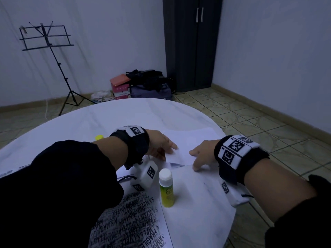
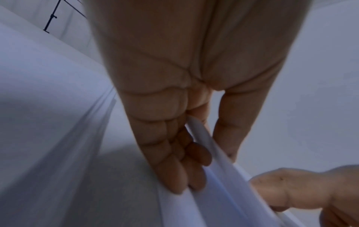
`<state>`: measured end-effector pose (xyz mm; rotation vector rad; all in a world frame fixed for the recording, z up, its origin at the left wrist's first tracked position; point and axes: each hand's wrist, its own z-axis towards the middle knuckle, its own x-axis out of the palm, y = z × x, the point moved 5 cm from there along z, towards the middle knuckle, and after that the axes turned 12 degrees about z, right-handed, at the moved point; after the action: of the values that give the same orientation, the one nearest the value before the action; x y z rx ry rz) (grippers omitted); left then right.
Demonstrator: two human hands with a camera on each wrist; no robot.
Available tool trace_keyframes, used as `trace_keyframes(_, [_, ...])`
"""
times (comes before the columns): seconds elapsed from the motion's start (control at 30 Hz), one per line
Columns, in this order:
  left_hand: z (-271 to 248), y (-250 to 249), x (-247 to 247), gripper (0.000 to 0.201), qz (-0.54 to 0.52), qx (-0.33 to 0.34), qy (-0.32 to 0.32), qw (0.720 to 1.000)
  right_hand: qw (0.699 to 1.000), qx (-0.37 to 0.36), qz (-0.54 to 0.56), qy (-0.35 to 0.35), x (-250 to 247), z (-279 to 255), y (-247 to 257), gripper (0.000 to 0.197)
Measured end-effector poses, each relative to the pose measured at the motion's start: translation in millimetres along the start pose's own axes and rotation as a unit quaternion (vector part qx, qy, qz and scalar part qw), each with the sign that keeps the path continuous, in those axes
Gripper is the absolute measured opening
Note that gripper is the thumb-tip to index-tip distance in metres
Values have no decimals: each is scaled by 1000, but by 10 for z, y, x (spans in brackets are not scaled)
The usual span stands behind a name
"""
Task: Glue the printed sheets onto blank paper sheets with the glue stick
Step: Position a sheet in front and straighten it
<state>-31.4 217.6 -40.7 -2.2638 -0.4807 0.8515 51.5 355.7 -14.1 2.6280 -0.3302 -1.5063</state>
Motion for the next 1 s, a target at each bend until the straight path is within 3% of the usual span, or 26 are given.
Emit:
trace_keyframes(0.1, [26, -13, -14, 26, -25, 2, -12, 1000, 999, -14, 23, -19, -32, -10, 9, 62])
trace_keyframes(0.27, [37, -11, -24, 24, -75, 0, -23, 997, 982, -22, 140, -124, -130, -13, -151, 45])
trace_keyframes(0.37, [-2, -61, -12, 19, -159, 9, -7, 987, 968, -81, 161, -177, -183, -85, -143, 28])
trace_keyframes(0.53, [-66, -88, -6, 12, -185, 5, -9, 983, 970, -124, 205, -45, -7, -208, 118, 37])
trace_keyframes(0.7, [-100, -57, 25, 20, -186, 4, -11, 982, 998, -49, -2, 40, 153, -167, 173, 45])
trace_keyframes(0.87, [-103, 4, 14, 32, -135, -10, -16, 991, 999, 52, -15, -4, 57, -102, -54, 30])
trace_keyframes(1.0, [-158, 14, -65, 39, -117, 1, -42, 992, 993, 110, 19, -28, -10, -122, -149, 61])
